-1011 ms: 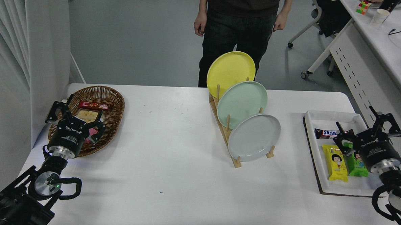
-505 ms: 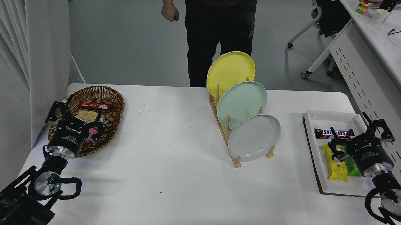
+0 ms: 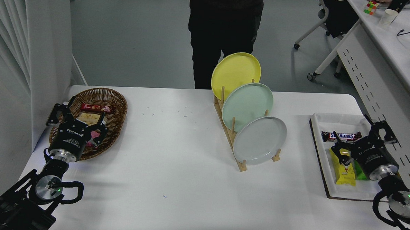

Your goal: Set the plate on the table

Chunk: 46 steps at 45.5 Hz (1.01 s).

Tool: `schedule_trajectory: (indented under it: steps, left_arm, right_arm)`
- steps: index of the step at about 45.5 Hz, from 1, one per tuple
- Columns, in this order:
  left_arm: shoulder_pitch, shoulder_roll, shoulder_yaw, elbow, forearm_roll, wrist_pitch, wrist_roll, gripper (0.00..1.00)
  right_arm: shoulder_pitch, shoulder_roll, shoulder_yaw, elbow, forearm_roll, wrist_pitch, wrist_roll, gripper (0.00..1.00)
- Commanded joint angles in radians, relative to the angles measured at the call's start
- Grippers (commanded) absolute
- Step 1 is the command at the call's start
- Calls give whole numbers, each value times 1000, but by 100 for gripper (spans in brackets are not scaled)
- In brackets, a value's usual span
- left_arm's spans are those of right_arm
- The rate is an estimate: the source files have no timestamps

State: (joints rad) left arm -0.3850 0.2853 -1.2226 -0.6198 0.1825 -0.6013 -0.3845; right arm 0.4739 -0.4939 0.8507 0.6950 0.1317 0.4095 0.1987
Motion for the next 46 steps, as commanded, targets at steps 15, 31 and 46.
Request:
schedule_trajectory:
  steps: [15, 31, 46]
  left_arm:
    - [0, 0, 0, 0, 0, 0, 0, 98]
    - [0, 0, 0, 0, 0, 0, 0, 98]
    - [0, 0, 0, 0, 0, 0, 1, 98]
  right_arm:
    - [272, -161, -627, 132, 335, -90, -2, 100]
    - [334, -196, -702, 288, 335, -233, -7, 100]
    - [517, -199, -935, 374, 465, -282, -16, 100]
